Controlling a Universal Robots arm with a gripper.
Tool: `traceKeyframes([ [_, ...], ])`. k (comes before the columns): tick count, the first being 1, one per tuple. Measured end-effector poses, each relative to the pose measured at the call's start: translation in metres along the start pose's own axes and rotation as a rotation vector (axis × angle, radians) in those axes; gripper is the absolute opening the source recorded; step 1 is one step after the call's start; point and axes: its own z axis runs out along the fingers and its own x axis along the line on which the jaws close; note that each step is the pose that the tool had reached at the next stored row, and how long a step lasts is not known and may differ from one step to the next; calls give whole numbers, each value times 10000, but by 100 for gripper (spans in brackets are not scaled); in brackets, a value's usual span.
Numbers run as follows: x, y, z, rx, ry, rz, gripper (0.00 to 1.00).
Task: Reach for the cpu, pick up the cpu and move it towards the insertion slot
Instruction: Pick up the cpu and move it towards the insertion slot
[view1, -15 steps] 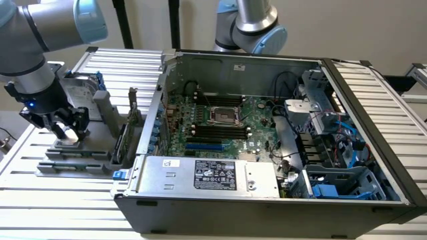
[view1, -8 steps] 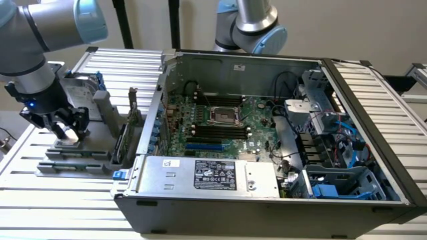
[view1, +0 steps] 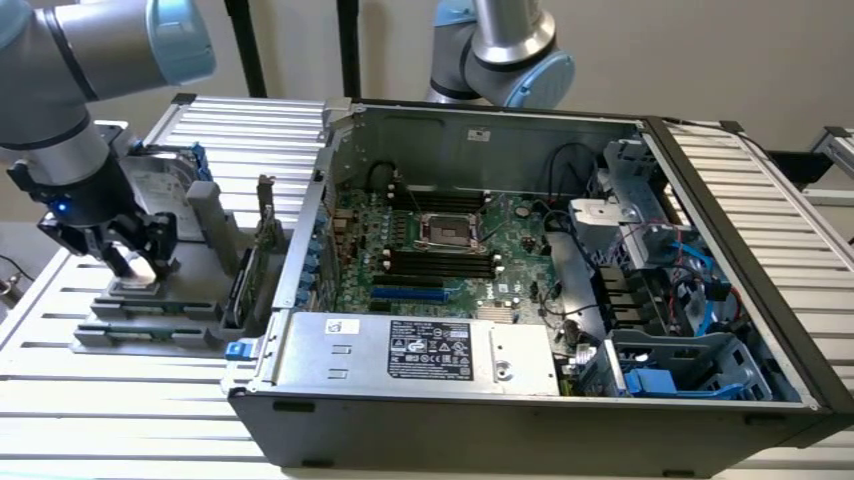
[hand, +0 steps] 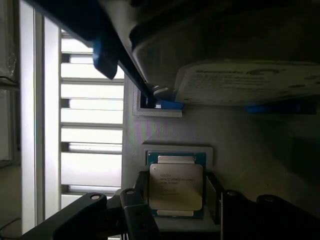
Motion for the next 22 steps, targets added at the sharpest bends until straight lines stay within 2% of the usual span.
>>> traceKeyframes([
  [4,1,2,-60,0,4,0,54],
  [8,3,6,-165,-1,9,0,54],
  [22,-4,25,-784,0,14,-2,54],
])
